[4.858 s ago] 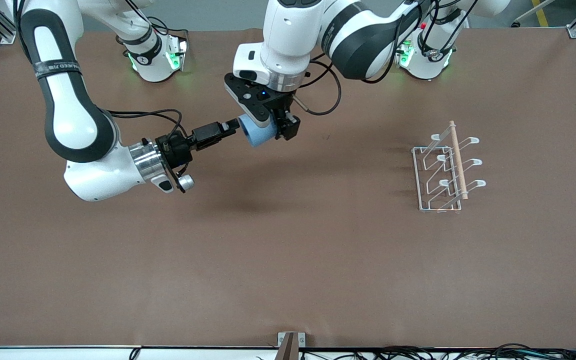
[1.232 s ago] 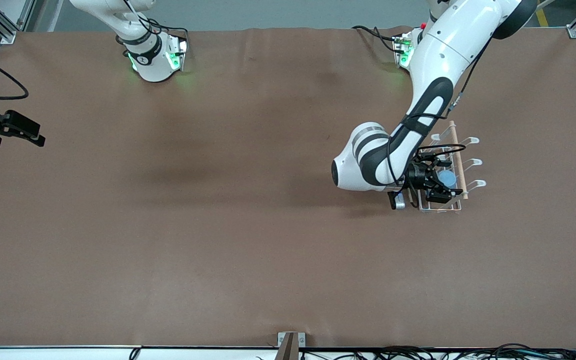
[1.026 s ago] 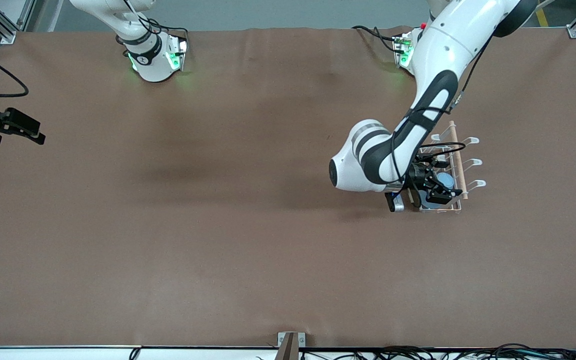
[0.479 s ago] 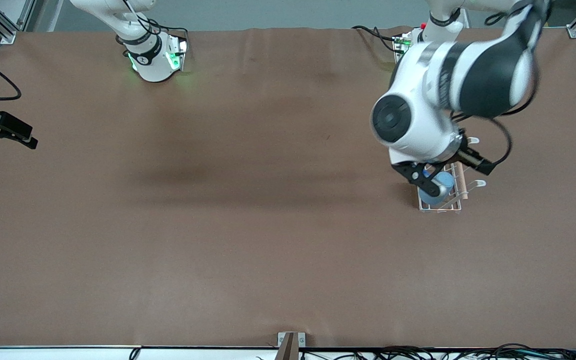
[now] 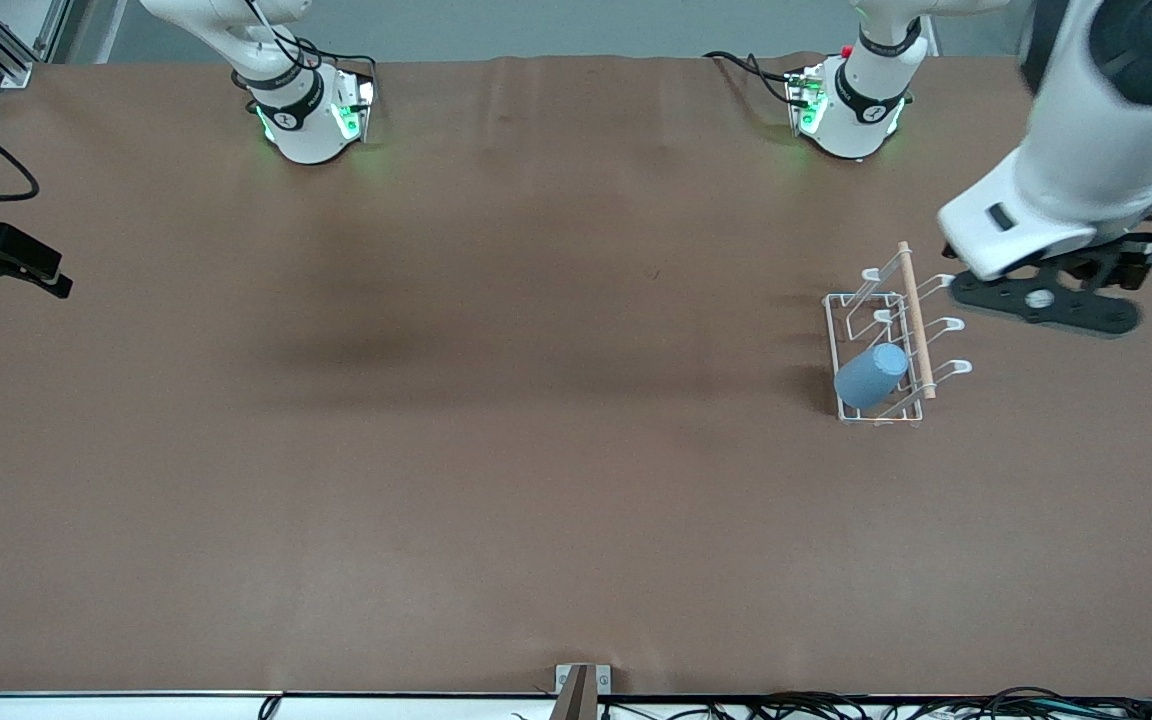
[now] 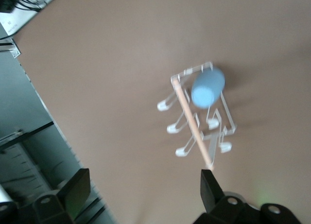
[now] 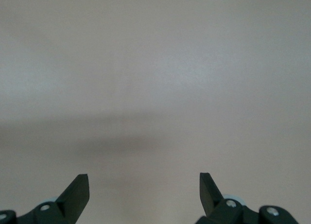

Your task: Hang cup on cup holder

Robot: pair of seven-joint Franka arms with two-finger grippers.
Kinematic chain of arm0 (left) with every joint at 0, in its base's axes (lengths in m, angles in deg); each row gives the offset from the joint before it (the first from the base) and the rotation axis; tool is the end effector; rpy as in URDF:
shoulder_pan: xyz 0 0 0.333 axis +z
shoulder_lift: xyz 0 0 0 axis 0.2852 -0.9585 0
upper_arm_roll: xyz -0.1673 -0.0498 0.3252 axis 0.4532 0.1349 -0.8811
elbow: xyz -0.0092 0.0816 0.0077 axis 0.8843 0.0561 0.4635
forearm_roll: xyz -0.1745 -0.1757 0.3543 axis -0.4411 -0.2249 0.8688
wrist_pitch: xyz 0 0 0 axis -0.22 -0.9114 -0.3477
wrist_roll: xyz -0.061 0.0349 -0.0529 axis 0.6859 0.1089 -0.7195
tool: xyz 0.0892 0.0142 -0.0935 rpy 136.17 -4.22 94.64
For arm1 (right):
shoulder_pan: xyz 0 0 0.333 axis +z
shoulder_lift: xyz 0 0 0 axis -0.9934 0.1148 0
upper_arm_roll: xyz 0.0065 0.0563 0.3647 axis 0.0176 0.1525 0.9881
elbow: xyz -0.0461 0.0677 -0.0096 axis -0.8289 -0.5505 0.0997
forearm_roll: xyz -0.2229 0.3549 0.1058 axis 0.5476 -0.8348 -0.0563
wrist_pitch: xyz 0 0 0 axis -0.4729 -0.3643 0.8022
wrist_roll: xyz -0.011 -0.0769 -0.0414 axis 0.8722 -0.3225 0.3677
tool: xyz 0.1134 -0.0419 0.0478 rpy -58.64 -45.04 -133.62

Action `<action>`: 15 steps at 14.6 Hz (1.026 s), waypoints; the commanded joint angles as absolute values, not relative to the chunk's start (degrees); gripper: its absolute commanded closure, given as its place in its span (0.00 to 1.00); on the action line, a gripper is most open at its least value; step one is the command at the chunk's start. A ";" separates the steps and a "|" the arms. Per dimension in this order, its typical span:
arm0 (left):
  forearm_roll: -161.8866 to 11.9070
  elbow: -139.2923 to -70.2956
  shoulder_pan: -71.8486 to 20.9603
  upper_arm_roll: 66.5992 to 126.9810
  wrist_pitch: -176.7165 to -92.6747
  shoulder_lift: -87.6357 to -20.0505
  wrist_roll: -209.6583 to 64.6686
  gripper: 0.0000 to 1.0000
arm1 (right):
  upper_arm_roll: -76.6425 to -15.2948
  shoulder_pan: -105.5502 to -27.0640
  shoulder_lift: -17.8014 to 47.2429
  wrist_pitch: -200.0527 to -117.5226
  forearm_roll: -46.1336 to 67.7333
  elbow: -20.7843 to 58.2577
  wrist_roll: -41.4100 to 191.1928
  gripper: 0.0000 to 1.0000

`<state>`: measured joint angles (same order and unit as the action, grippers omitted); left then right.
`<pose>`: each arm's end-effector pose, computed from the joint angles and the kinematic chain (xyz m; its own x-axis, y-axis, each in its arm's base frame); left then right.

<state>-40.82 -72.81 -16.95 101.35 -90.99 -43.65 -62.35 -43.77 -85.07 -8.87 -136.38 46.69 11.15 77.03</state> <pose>0.6339 -0.1540 0.6761 0.9306 -0.3314 -0.1556 -0.3648 -0.8758 -0.3161 0.5981 -0.0492 0.6491 0.9988 -0.0362 0.0326 -0.0356 -0.9992 -0.0166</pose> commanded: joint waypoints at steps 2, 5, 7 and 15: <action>-49.98 -73.72 -12.72 101.49 -93.38 -42.12 -70.16 0.00 | -43.24 -85.69 -10.15 -135.02 46.85 12.53 76.32 0.00; -56.75 -74.77 -11.12 98.35 -93.99 -38.35 -71.14 0.00 | -43.24 -85.60 -10.24 -133.87 46.85 12.53 75.27 0.00; -62.72 -79.85 -12.69 91.86 -96.53 -34.13 -71.14 0.00 | -43.24 -85.60 -10.24 -133.78 46.85 12.53 75.18 0.00; -64.77 -103.06 -17.89 82.77 -104.62 -18.48 -69.91 0.00 | -43.24 -85.87 -9.97 -134.40 46.85 12.44 74.30 0.00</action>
